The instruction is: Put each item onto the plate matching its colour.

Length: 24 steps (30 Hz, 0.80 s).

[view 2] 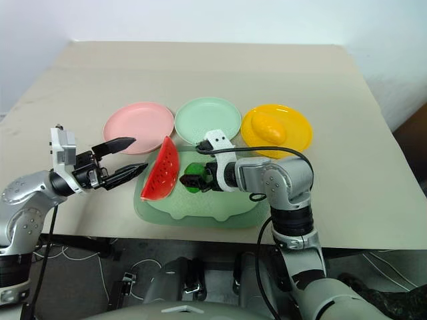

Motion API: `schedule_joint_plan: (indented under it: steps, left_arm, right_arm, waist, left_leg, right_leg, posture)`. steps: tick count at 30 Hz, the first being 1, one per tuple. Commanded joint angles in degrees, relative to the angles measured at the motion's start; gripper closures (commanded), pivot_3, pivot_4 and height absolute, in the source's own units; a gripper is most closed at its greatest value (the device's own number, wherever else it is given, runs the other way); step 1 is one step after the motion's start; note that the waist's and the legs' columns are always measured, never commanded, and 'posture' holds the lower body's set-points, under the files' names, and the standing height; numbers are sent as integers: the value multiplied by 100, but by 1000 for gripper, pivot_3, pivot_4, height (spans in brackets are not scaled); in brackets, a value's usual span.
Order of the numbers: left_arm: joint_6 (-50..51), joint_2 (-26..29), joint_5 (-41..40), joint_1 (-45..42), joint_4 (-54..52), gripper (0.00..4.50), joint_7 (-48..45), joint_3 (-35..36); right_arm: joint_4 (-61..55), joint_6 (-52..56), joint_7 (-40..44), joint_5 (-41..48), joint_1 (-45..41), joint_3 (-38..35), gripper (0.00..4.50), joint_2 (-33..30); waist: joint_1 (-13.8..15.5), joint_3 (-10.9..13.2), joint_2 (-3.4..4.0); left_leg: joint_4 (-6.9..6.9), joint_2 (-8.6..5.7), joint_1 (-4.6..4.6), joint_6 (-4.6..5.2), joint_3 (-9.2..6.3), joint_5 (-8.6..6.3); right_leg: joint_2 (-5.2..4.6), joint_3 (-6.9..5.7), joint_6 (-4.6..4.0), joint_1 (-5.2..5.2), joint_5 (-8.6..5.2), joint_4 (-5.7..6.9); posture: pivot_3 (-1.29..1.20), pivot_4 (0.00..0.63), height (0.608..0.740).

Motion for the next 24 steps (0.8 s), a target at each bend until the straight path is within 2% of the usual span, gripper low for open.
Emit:
schedule_joint_plan:
  steps: [1, 4, 8, 9, 16, 20, 24]
  left_arm:
    - [-93, 46, -18, -97, -45, 0, -32, 126]
    - [-79, 48, -17, -115, -30, 0, -42, 122]
    - [-59, 60, -26, -117, -30, 0, -59, 120]
    - [-57, 65, -29, -118, -26, 0, -64, 124]
    - [2, 92, -62, -115, -70, 0, -17, 177]
    - [7, 71, -63, -125, -94, 0, 12, 172]
    - [5, 54, -59, -82, -124, 0, 62, 194]
  right_arm:
    - [8, -384, 83, -109, -146, 290, 30, -111]
    - [-49, -644, 194, -144, -123, 444, 30, -267]
    - [-174, -849, 330, -125, -114, 554, 1206, -474]
    - [-189, -875, 351, -116, -118, 561, 1322, -501]
    - [-225, -1111, 871, 225, -593, -6, 1324, -851]
    - [893, -1736, 1106, -94, -1281, 38, 1324, -1019]
    - [2720, -3051, 1425, -713, -1970, 297, 1324, -962]
  waist:
    - [-4, 0, 0]
    - [-7, 0, 0]
    - [-5, 0, 0]
    - [-4, 0, 0]
    - [-1, 0, 0]
    - [-15, 0, -1]
    - [-77, 0, -1]
  left_leg:
    - [0, 0, 0, 0, 1, 0]
    - [0, 0, 1, 0, 1, 0]
    - [0, 0, 1, 0, 1, 0]
    - [0, 0, 1, 0, 1, 0]
    - [0, 0, 1, 0, 1, 1]
    - [0, 0, 8, -1, 1, 2]
    - [-1, 0, 7, 0, 3, 3]
  right_leg:
    - [0, 0, 0, 0, 0, 0]
    - [0, 0, 0, 0, 0, 0]
    - [0, 1, 0, 1, 0, 0]
    - [-1, 1, 0, 1, 0, 0]
    - [-1, 1, 1, 0, 0, 0]
    - [1, 1, 1, 4, 0, 1]
    - [4, 0, 1, 7, 0, 2]
  posture:
    - [0, 150, 696]
    - [0, 150, 696]
    - [0, 150, 696]
    - [0, 150, 696]
    - [0, 150, 696]
    - [0, 150, 696]
    - [0, 150, 696]
